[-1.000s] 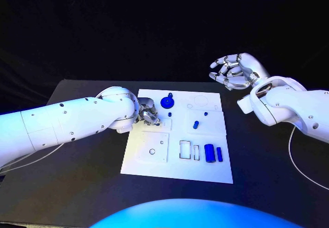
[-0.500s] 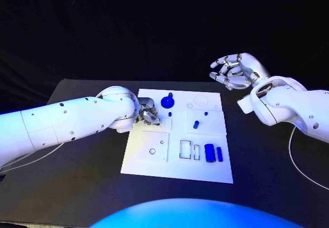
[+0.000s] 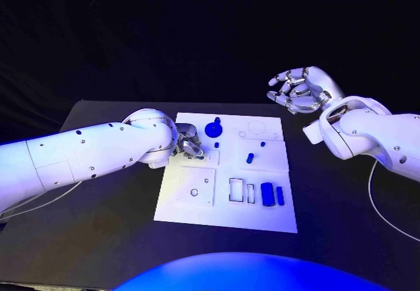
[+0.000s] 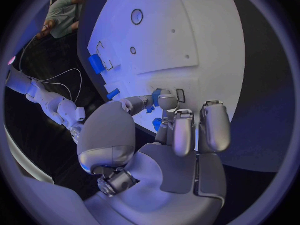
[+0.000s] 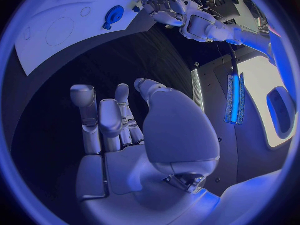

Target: Assemble the parts on the task board

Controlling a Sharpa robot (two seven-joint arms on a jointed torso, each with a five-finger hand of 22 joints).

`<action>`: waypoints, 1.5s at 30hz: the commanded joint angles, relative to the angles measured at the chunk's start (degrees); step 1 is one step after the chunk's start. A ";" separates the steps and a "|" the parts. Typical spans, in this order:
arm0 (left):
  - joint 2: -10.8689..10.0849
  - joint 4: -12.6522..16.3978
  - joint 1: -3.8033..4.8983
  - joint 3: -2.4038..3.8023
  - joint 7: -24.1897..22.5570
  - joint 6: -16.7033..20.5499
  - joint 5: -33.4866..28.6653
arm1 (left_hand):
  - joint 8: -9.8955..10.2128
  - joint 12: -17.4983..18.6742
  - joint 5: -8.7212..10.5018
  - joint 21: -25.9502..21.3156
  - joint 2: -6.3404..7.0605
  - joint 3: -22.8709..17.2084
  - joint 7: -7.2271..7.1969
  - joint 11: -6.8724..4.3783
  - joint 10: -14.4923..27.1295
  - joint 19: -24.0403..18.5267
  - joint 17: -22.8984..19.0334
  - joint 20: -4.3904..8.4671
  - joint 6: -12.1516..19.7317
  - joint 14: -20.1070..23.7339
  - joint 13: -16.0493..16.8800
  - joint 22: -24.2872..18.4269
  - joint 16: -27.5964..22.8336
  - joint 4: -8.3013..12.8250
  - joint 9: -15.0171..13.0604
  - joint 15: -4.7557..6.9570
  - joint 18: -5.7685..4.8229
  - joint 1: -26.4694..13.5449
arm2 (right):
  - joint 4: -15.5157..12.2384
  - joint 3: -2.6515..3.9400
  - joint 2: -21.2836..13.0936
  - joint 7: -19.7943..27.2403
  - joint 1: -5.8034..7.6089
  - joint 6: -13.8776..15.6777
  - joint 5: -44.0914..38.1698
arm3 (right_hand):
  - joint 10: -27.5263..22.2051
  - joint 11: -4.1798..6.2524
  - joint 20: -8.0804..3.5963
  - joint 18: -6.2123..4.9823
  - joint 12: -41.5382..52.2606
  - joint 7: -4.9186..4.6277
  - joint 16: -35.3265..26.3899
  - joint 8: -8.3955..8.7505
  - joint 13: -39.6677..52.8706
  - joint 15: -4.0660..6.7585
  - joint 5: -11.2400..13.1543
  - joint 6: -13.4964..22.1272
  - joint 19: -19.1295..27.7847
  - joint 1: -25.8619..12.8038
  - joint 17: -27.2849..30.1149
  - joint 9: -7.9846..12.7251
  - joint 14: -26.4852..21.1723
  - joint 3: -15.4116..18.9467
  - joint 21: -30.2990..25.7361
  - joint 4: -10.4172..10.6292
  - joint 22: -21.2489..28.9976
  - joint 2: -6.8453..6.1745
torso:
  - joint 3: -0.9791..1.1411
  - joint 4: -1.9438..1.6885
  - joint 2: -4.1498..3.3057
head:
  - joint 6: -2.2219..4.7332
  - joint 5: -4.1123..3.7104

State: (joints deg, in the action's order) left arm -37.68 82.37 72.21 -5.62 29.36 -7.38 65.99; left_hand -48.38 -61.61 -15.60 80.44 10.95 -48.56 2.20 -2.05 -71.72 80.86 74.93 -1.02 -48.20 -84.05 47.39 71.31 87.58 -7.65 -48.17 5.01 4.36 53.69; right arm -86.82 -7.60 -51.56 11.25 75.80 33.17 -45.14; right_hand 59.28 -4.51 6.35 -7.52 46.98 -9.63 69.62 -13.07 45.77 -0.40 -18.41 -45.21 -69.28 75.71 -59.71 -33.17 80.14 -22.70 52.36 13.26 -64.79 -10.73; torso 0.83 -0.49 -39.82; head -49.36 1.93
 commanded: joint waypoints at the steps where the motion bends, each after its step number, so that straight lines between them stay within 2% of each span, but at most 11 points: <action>1: 0.12 -0.06 -0.16 -0.13 0.27 -1.87 -0.46 | -0.24 -0.36 0.04 0.04 0.07 -6.02 -0.59 -0.27 -0.12 -0.06 11.86 0.27 -0.13 -5.10 -0.02 -0.09 0.17 6.32 0.28 0.49 -0.39 -0.88 | -0.03 0.01 0.02 0.31 -0.03 -0.62 -0.11 | 0.31 -0.01 0.02 -0.33 -0.36 0.02 -0.14 -0.36 -0.11 0.17 0.38 -0.26 -0.32 0.05 0.00 -0.10 0.27 -0.07 -0.28 -0.30 0.03 -0.49 | 0.01 -0.02 0.01 | -0.08 -0.03; 21: 0.52 -0.67 -0.16 -0.12 0.26 -1.79 -0.76 | -0.85 -1.38 0.68 0.01 -0.02 -1.71 -0.85 -0.47 -0.13 0.15 11.96 0.50 -0.92 -5.12 -0.09 0.14 0.32 2.70 1.57 0.68 -0.44 -4.08 | -0.03 0.01 0.01 0.42 -0.04 -0.73 0.03 | 0.40 -0.04 0.01 -0.35 -0.32 0.00 -0.24 -0.39 -0.28 0.15 0.74 -0.28 -0.31 -0.29 0.04 -0.09 0.29 -0.03 -0.51 -0.11 0.14 -0.41 | 0.04 -0.02 -0.01 | -0.45 -0.09; 42: 1.15 -1.42 -0.16 -0.13 0.31 -2.35 -0.66 | -1.18 -2.13 0.82 0.20 -0.27 1.96 -0.93 -0.53 -0.35 0.47 12.20 0.55 -1.41 -5.19 0.11 0.63 0.53 0.59 2.37 0.74 -0.54 -5.03 | -0.28 0.01 -0.06 0.68 -0.06 -0.86 0.08 | 0.46 -0.05 0.01 -0.37 -0.30 0.00 -0.31 -0.42 -0.41 0.14 0.86 -0.29 -0.28 -0.63 0.06 -0.09 0.30 0.04 -0.71 0.10 0.25 -0.37 | 0.02 0.00 0.01 | -0.64 -0.23; 45: 1.22 -1.51 -0.16 -0.13 0.32 -2.44 -0.66 | -1.25 -2.26 0.83 0.22 -0.29 2.72 -0.94 -0.54 -0.40 0.51 12.25 0.55 -1.52 -5.20 0.15 0.70 0.57 0.15 2.51 0.74 -0.55 -5.20 | -0.30 0.01 -0.06 0.70 -0.06 -0.93 0.08 | 0.55 -0.03 0.01 -0.36 -0.22 0.05 -0.32 -0.47 -0.53 0.15 1.47 -0.32 -0.35 -0.80 -0.03 -0.10 0.35 0.15 -0.77 0.15 0.25 -0.43 | 0.01 0.02 -0.02 | -0.62 -0.28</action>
State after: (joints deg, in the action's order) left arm -36.73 80.81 72.28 -5.59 29.52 -8.25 65.71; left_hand -49.60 -63.69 -15.09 80.44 10.70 -46.03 1.19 -2.23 -71.90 81.28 74.92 -0.61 -49.30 -84.04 47.47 71.95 87.82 -7.59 -45.70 5.41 4.37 49.16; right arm -87.01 -7.60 -51.62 11.35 75.77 33.06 -44.95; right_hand 59.39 -4.62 6.35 -7.52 46.98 -9.63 69.62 -13.29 45.27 -0.40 -17.03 -45.21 -69.27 75.47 -59.72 -33.21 80.14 -22.69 51.80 13.27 -64.59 -10.97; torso 0.86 -0.49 -39.82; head -49.98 1.68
